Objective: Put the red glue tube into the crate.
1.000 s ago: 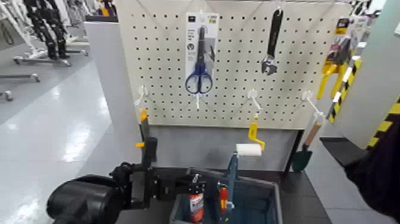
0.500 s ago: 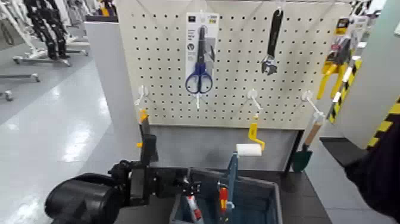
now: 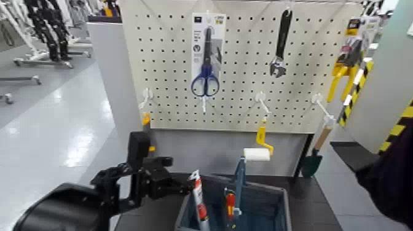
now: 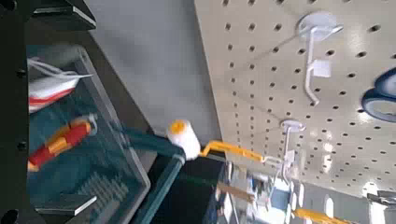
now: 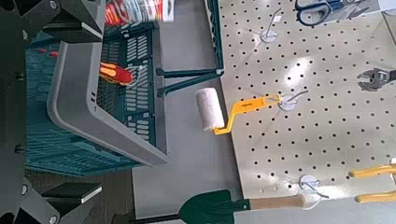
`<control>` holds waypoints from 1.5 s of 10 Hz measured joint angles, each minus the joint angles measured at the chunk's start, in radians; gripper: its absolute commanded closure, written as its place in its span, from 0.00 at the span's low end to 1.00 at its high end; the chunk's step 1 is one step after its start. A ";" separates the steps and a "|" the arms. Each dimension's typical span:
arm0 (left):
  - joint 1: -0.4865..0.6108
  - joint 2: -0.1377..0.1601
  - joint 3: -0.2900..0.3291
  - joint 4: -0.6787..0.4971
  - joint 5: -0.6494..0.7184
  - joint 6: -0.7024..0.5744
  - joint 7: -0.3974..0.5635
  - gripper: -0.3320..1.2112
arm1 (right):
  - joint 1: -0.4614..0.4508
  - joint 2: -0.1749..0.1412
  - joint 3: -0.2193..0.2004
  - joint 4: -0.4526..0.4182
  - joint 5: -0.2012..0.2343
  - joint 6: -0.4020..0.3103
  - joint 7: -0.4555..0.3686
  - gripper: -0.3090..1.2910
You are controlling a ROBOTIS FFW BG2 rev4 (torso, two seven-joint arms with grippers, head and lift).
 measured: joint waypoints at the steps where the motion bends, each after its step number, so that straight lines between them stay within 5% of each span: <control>1: 0.078 -0.003 0.031 -0.068 -0.035 -0.039 0.090 0.22 | 0.002 0.000 -0.001 -0.002 0.000 0.000 -0.001 0.30; 4: 0.320 0.008 0.059 -0.227 -0.082 -0.180 0.391 0.22 | 0.007 0.000 -0.001 -0.005 -0.006 -0.002 -0.001 0.30; 6: 0.422 0.011 0.046 -0.248 -0.082 -0.284 0.497 0.22 | 0.011 0.000 -0.001 -0.004 -0.010 -0.006 -0.002 0.30; 9: 0.536 0.023 -0.005 -0.251 -0.089 -0.437 0.799 0.25 | 0.014 0.000 0.000 0.000 -0.012 -0.019 -0.004 0.29; 12: 0.577 0.048 -0.041 -0.203 -0.129 -0.590 0.940 0.25 | 0.014 0.000 0.003 -0.004 -0.012 -0.022 -0.005 0.29; 15: 0.589 0.076 -0.052 -0.153 -0.129 -0.685 0.941 0.25 | 0.018 0.000 -0.003 -0.015 0.008 -0.027 -0.017 0.29</control>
